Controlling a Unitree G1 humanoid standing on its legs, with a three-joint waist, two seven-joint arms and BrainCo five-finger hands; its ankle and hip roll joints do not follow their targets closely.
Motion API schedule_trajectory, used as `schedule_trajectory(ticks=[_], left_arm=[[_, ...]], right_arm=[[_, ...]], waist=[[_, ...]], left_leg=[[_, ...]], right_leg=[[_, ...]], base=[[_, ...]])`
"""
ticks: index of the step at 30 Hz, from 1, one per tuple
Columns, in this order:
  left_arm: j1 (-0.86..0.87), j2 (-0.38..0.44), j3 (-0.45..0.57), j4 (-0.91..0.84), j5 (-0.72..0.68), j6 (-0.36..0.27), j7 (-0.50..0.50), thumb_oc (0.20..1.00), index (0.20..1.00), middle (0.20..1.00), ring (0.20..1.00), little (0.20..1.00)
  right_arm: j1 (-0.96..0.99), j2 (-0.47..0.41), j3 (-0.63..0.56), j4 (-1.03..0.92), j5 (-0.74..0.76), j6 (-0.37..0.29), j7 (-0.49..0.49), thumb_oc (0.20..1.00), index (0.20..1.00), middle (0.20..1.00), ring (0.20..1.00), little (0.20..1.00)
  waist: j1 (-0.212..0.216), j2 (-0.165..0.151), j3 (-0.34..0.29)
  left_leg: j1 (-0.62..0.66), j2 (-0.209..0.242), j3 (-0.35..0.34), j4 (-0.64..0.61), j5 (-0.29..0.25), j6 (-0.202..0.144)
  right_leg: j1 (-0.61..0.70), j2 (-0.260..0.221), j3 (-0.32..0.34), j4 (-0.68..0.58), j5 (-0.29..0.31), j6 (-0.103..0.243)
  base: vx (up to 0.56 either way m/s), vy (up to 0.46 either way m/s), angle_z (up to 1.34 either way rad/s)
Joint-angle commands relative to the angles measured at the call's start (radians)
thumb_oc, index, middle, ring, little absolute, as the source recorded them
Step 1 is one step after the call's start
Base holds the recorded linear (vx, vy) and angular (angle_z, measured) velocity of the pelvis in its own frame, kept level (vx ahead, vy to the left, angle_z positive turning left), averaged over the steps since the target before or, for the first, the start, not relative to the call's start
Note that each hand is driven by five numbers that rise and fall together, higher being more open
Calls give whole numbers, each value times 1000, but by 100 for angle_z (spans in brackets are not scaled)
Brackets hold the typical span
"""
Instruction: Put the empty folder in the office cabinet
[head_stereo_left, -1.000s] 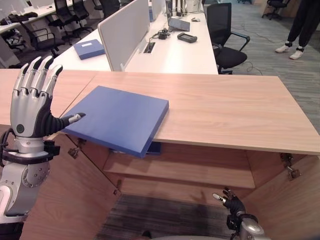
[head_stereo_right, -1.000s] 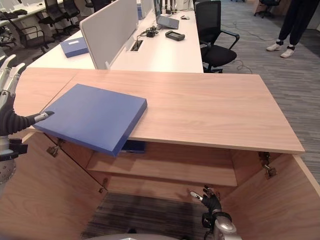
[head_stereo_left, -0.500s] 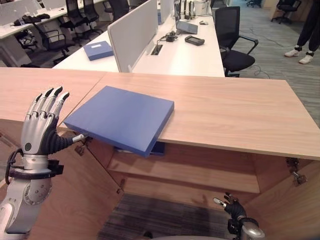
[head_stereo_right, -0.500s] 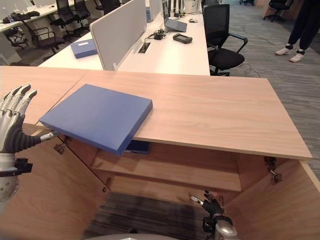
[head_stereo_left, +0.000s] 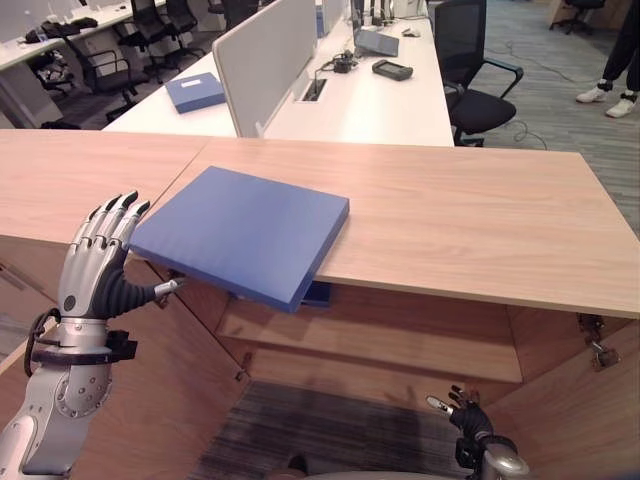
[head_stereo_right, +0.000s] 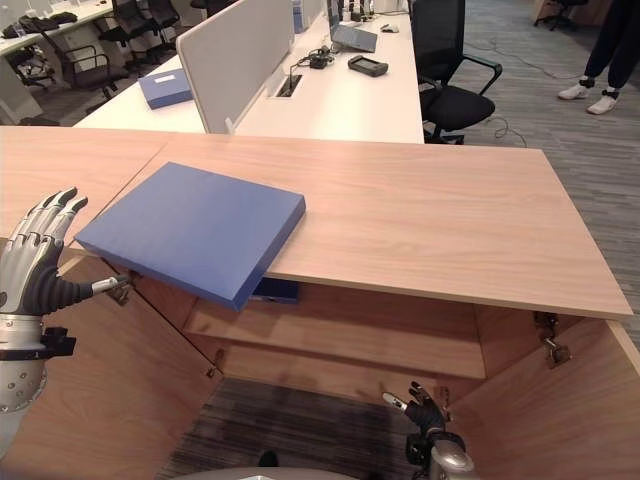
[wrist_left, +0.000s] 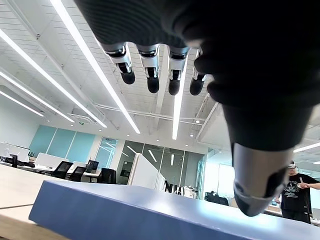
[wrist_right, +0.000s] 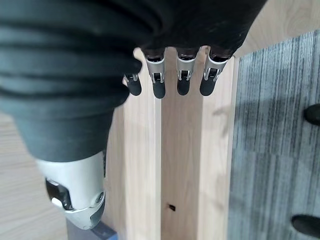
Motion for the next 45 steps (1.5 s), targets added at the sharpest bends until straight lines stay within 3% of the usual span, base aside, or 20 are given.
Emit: schedule_trajectory(ticks=[1, 11, 28, 45], left_arm=[[-86, 78, 13, 1, 16, -7, 5, 1000, 1000, 1000, 1000, 1000], [-90, 174, -25, 18, 95, -7, -22, 1000, 1000, 1000, 1000, 1000], [-108, 234, -52, 13, 128, -11, -46, 1000, 1000, 1000, 1000, 1000], [-161, 189, -155, 39, 134, -7, -68, 1000, 1000, 1000, 1000, 1000]], right_arm=[[-95, 4, 6, -23, -18, -23, -7, 1000, 1000, 1000, 1000, 1000], [-87, 2, 3, -16, -8, -25, -6, 1000, 1000, 1000, 1000, 1000], [-95, 13, 6, 28, 19, -26, -5, 1000, 1000, 1000, 1000, 1000], [-102, 14, 4, 30, 23, -17, -11, 1000, 1000, 1000, 1000, 1000]], waist=[[-4, -41, 37], [-19, -34, 38], [-29, -28, 41], [-38, -33, 44]], left_leg=[[76, 74, 17, 25, -92, -65], [84, 76, 23, 23, -95, -66], [89, 77, 27, 22, -95, -66], [92, 77, 28, 23, -98, -64]], right_leg=[[43, -37, 25, 22, -78, 67], [41, -34, 33, 22, -79, 69], [43, -34, 42, 20, -79, 71], [42, -36, 45, 22, -81, 70]], base=[[0, 0, 0], [0, 0, 0], [0, 0, 0], [0, 0, 0]])
